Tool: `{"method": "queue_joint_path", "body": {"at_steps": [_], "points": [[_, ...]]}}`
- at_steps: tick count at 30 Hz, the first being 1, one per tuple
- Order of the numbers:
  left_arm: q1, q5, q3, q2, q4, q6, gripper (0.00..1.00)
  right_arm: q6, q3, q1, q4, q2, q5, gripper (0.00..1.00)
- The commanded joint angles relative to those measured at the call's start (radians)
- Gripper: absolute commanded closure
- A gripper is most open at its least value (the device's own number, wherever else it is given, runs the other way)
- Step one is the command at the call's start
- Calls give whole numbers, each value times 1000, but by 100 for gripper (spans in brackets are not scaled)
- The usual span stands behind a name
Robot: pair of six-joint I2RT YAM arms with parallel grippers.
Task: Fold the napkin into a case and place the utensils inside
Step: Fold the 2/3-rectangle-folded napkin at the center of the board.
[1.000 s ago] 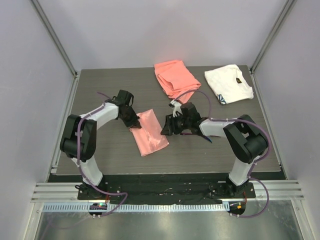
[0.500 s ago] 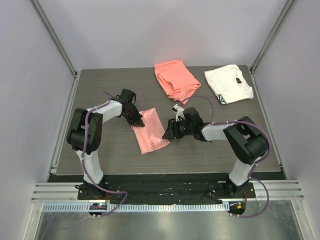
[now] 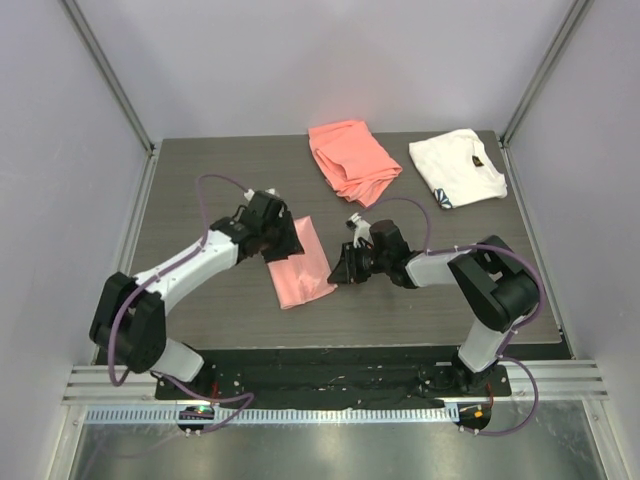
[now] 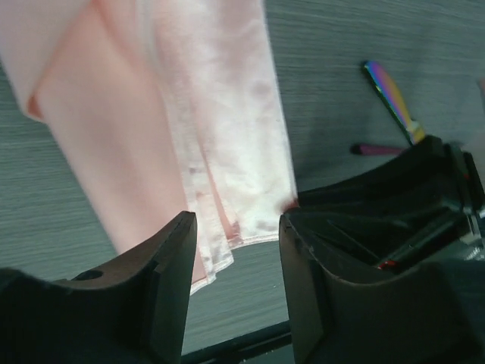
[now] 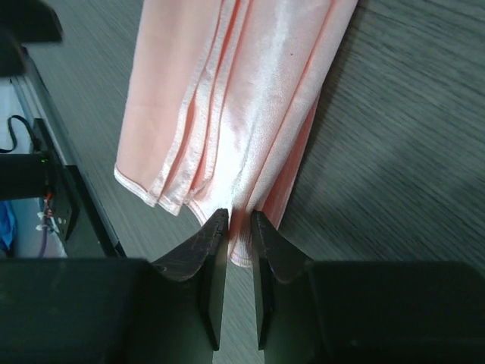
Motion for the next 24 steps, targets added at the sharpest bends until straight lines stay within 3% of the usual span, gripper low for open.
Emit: {"method": "queue_joint_path", "body": {"at_steps": [1, 4, 13, 18, 24], "points": [[-96, -83, -166, -106, 193, -2, 46, 65, -5, 0, 109, -8, -65, 79], [-180, -147, -277, -169, 335, 15, 42, 117, 9, 0, 121, -11, -94, 92], [-479, -546, -277, -150, 375, 186, 32, 367, -54, 1, 198, -57, -10, 94], [-523, -631, -225, -18, 384, 226, 28, 453, -85, 1, 201, -84, 27, 98], [-552, -634, -176, 64, 396, 239, 28, 504, -96, 1, 196, -130, 53, 99]]}}
